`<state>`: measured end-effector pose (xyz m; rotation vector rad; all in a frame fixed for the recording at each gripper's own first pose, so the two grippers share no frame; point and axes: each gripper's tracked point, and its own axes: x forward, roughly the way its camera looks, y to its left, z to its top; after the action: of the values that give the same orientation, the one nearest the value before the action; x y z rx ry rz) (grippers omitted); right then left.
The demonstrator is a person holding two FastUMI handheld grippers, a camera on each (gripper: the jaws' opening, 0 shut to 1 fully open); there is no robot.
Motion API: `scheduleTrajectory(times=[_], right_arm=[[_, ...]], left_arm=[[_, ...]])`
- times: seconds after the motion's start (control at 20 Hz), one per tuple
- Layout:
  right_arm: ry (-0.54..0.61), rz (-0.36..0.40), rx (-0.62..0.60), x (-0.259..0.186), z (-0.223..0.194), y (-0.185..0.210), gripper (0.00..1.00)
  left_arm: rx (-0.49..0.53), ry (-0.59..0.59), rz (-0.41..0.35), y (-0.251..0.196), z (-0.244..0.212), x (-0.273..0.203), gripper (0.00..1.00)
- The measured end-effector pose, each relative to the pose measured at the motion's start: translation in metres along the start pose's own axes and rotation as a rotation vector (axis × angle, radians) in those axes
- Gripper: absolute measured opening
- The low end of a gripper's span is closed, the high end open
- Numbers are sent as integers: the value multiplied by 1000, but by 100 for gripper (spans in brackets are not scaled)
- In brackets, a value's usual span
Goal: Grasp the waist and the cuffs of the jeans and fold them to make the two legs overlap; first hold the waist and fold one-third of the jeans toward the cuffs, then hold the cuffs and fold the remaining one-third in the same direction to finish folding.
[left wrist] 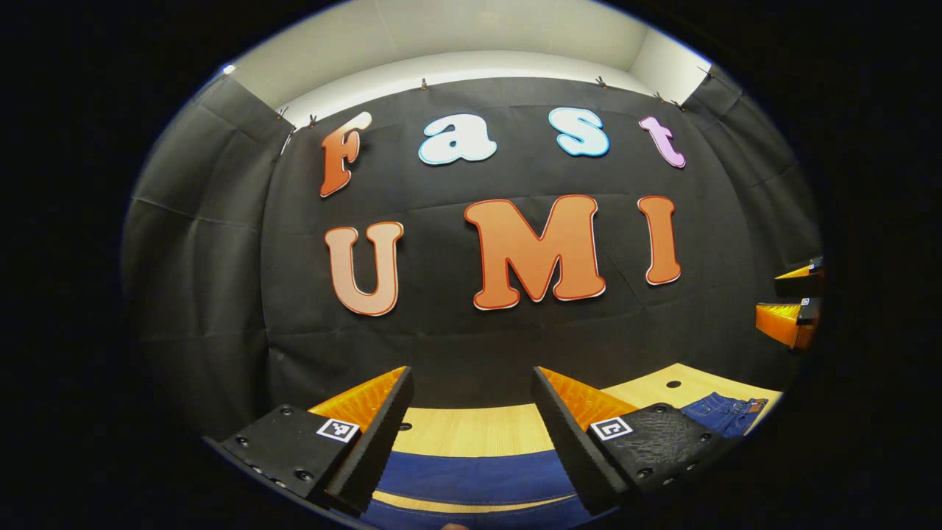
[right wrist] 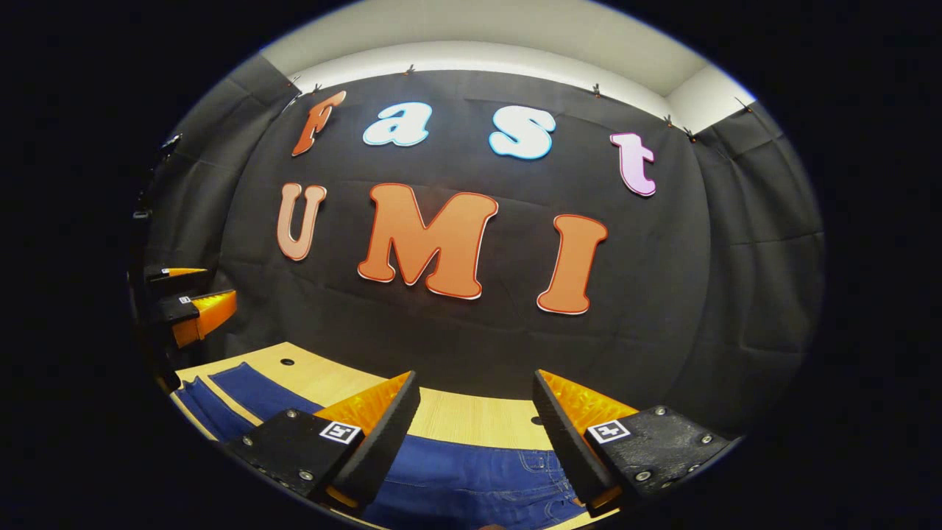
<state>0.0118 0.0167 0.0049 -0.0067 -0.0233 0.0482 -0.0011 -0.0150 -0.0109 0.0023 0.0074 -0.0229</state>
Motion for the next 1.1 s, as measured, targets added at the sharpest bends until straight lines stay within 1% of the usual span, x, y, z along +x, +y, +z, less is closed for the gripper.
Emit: scheduleTrajectory(times=[0.1, 0.15, 0.2, 0.25, 0.4, 0.45, 0.7, 0.75, 0.85, 0.95, 1.1], right_arm=[[12, 0, 4, 2, -4, -4, 96], [15, -5, 11, 3, -6, -7, 96], [18, -15, 17, 5, -8, -11, 96], [20, -21, 19, 6, -9, -13, 96], [17, -43, 8, 7, -10, -23, 96], [21, -44, 10, 7, -12, -25, 96], [59, -43, 20, 9, -26, -30, 96], [80, -35, 22, 9, -33, -29, 96], [178, -28, 33, 11, -58, -31, 96], [240, -11, 84, 9, -78, -33, 96], [325, -20, 163, 9, -103, -48, 96]], left_arm=[[4, 6, 14, 6, -2, 0, 100], [7, 8, 22, 9, -3, 0, 98], [9, 10, 26, 11, -3, 0, 98], [13, 11, 31, 12, -4, 1, 100], [19, 9, 42, 17, -4, 1, 100], [13, 21, 41, 18, -10, 1, 98], [-30, 102, 75, 36, -36, 2, 100], [-42, 130, 81, 43, -46, 0, 98], [-69, 192, 102, 57, -64, -6, 99], [-101, 259, 117, 67, -81, -8, 100], [-158, 356, 178, 91, -109, -17, 99]])
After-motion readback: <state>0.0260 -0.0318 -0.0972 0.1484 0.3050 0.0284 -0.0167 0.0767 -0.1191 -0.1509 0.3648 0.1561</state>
